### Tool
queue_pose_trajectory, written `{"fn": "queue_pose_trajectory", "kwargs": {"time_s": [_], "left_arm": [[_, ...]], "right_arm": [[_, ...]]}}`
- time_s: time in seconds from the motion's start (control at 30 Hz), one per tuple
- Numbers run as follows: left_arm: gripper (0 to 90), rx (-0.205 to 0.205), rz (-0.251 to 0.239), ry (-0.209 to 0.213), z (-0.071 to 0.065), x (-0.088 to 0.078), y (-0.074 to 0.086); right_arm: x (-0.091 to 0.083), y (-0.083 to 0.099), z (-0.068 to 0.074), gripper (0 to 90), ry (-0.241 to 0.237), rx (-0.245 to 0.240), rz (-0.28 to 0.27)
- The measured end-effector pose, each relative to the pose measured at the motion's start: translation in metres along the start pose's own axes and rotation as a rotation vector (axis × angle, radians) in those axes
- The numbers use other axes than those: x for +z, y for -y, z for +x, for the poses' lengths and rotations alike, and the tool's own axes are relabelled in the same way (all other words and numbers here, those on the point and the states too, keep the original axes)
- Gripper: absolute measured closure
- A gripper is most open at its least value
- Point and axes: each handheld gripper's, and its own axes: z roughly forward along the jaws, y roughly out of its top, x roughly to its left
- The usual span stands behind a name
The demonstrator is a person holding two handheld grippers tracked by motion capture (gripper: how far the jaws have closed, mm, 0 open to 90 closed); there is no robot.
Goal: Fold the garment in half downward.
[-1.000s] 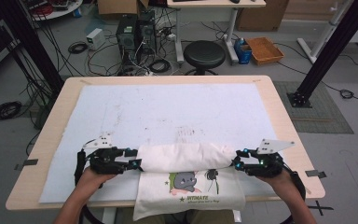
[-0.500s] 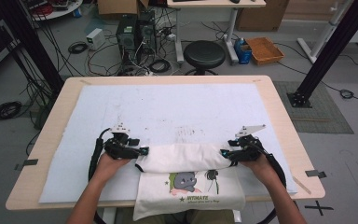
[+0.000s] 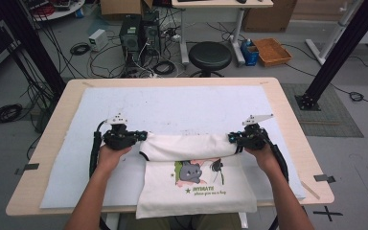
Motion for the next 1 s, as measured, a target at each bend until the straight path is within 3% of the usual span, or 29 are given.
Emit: {"fn": "queue_pose_trajectory", "kwargs": {"time_s": [0.1,0.23,0.27,0.3,0.33,0.43,0.53,0.7,0.8,0.83,0.9,0.93,0.97,1.0], "left_arm": [[86.7,-0.020,-0.004,-0.027,0.010,0.006,-0.006],[85.7,-0.047,-0.016,-0.019,0.012,0.011,-0.004],[78.2,-0.090,-0.030,-0.015,0.010,0.013,0.003],[64.3,-0.090,-0.030,-0.015,0.010,0.013,0.003],[55.3,-0.126,-0.038,-0.023,0.010,0.010,0.008],[46.3,-0.128,-0.053,-0.047,0.006,-0.004,0.018],[46.0,-0.134,-0.062,-0.036,0.003,-0.014,0.025],[46.2,-0.144,-0.017,0.009,-0.002,-0.016,0.032],[48.3,-0.140,0.078,0.041,-0.011,-0.003,0.033],[53.4,-0.124,0.102,0.038,-0.013,-0.001,0.034],[78.2,-0.102,0.117,0.048,-0.016,0.001,0.035],[82.7,-0.068,0.105,0.048,-0.019,-0.001,0.036],[83.5,-0.068,0.105,0.048,-0.019,-0.001,0.036],[83.8,-0.054,0.059,0.067,-0.023,-0.008,0.037]], "right_arm": [[0.006,-0.009,-0.006,82.7,0.031,0.015,-0.021],[0.014,-0.013,-0.008,80.4,0.052,0.022,-0.006],[0.015,-0.012,-0.008,70.4,0.054,0.033,0.000],[0.015,-0.012,-0.008,70.4,0.054,0.033,0.000],[0.012,-0.009,-0.008,46.9,0.081,0.075,-0.031],[-0.006,-0.002,-0.011,41.3,0.106,0.120,-0.107],[-0.025,0.008,-0.009,45.5,0.103,0.135,-0.139],[-0.033,0.021,0.002,48.2,0.050,0.148,-0.095],[-0.024,0.024,0.009,53.6,0.038,0.175,-0.044],[-0.020,0.024,0.010,57.3,0.037,0.190,-0.017],[-0.014,0.027,0.011,78.2,0.013,0.203,0.023],[-0.013,0.028,0.012,81.2,0.006,0.186,0.016],[-0.014,0.028,0.013,82.1,0.006,0.180,0.006],[-0.019,0.030,0.015,82.7,-0.004,0.173,-0.016]]}}
